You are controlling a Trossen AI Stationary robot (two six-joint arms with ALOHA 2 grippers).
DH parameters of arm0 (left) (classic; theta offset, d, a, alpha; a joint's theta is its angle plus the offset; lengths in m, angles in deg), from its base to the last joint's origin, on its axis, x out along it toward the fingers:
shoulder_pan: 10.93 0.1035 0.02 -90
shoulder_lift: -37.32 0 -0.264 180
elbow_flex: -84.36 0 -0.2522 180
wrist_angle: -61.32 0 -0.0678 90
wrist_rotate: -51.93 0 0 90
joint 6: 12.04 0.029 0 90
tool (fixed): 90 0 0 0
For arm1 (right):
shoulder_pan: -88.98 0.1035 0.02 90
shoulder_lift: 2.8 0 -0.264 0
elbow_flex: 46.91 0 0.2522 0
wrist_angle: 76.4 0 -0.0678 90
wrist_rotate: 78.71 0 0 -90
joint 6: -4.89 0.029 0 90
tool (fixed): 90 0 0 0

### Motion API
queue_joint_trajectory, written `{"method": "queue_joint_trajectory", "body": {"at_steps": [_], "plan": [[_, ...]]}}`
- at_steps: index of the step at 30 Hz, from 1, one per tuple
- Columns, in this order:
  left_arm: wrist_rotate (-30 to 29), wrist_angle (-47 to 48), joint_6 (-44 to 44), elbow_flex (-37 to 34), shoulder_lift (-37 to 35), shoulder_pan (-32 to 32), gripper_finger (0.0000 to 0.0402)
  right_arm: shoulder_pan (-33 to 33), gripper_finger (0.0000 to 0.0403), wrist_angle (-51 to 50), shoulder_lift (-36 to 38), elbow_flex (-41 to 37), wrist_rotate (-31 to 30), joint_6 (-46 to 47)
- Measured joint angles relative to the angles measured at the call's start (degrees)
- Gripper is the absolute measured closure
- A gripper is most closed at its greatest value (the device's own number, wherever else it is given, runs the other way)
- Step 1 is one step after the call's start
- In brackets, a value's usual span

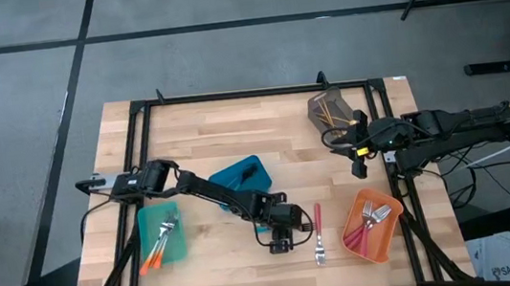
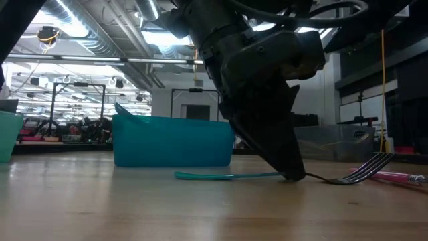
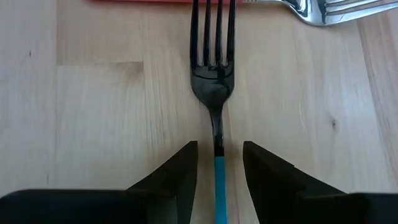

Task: Sort silverware by color (type)
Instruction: Put the blue fork into the dark blue bin

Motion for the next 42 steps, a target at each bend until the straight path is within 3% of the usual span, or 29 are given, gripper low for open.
{"method": "queue_joint_trajectory", "body": {"at_steps": [24,42], "plan": [[-1.4,0.6,-0.3,0.0,0.0,0.0,0.0382,0.0,0.0299,0.0,0.0,0.0,0.0,0.0],[-1.9,0.6,-3.6,0.0,0.0,0.1,0.0391,0.0,0.0299,0.0,0.0,0.0,0.0,0.0]]}}
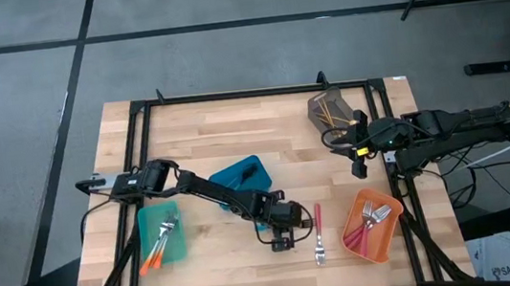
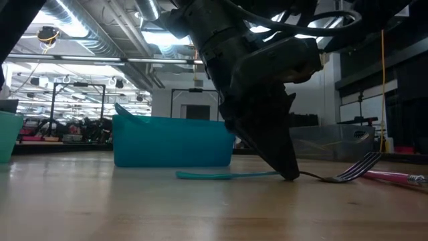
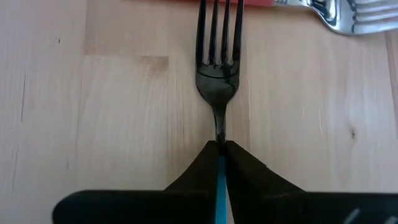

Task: Sort silverware by color (type)
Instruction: Put the blue fork into the dark blue bin

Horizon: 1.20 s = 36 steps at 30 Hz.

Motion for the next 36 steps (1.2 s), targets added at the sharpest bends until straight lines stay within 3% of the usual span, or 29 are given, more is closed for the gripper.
{"method": "queue_joint_trajectory", "body": {"at_steps": [13,25,36], "plan": [[-2.5,1.9,-1.3,3.6,-1.7,0.2,0.0392,0.0,0.0299,0.0,0.0,0.0,0.0,0.0],[-3.4,20.0,0.1,20.1,-1.8,1.6,0.0392,0.0,0.0299,0.0,0.0,0.0,0.0,0.0],[-12.1,40.7,1.9,34.3,-1.9,2.4,0.0392,0.0,0.0299,-0.1,0.0,0.0,0.0,0.0]]}}
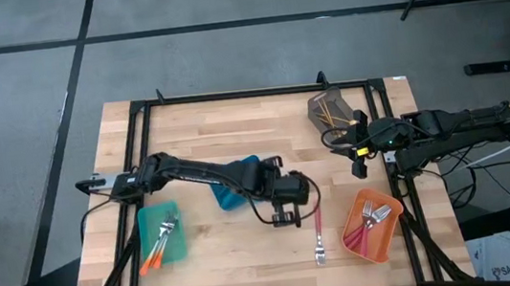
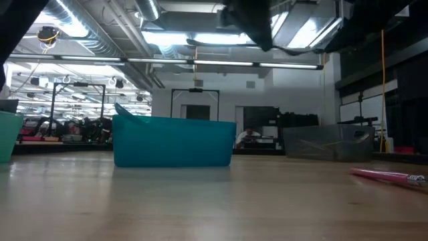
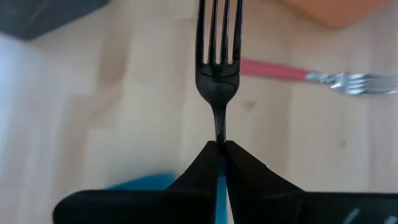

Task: Sort silverware by color (type)
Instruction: Put the blue fork into the dark blue bin

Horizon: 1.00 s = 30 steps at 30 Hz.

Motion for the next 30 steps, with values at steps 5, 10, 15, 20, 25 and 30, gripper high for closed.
{"method": "queue_joint_trajectory", "body": {"at_steps": [5,10,15,20,25,30], "plan": [[-3.7,9.6,-2.5,1.9,0.0,0.8,0.0392,0.0,0.0299,0.0,0.0,0.0,0.0,0.0],[-7.0,20.4,-7.7,1.4,0.0,2.4,0.0392,0.0,0.0299,-0.1,0.0,0.0,0.0,0.0],[-8.8,23.9,-12.5,-1.4,0.0,3.8,0.0392,0.0,0.0299,-0.2,0.0,0.0,0.0,0.0],[-7.8,24.0,-13.6,-6.6,-0.1,4.7,0.0392,0.0,0.0299,-0.2,0.0,0.0,0.0,0.0],[-7.9,24.0,-15.1,-12.5,0.0,5.1,0.0392,0.0,0.0299,-0.2,0.0,0.0,0.0,0.0],[-7.9,24.0,-16.5,-16.7,0.0,5.1,0.0392,0.0,0.0299,-0.2,0.0,0.0,0.0,0.0]]}}
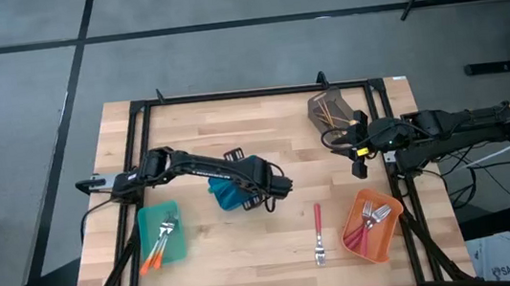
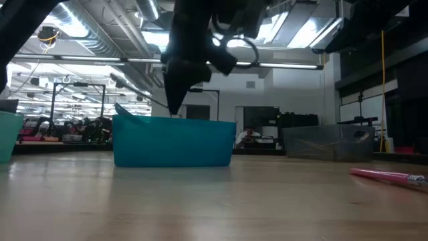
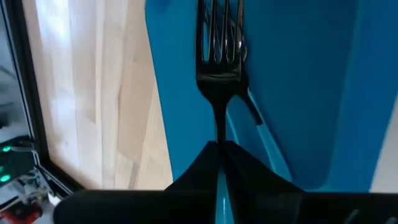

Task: Sort silverware by color (type)
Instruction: Put the blue fork into the dark blue bin

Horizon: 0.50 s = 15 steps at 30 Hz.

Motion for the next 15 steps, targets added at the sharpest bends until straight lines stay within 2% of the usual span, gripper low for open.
{"method": "queue_joint_trajectory", "body": {"at_steps": [15], "plan": [[0.5,-1.3,-0.1,-9.1,0.1,2.3,0.0392,0.0,0.0299,0.0,0.0,0.0,0.0,0.0]]}}
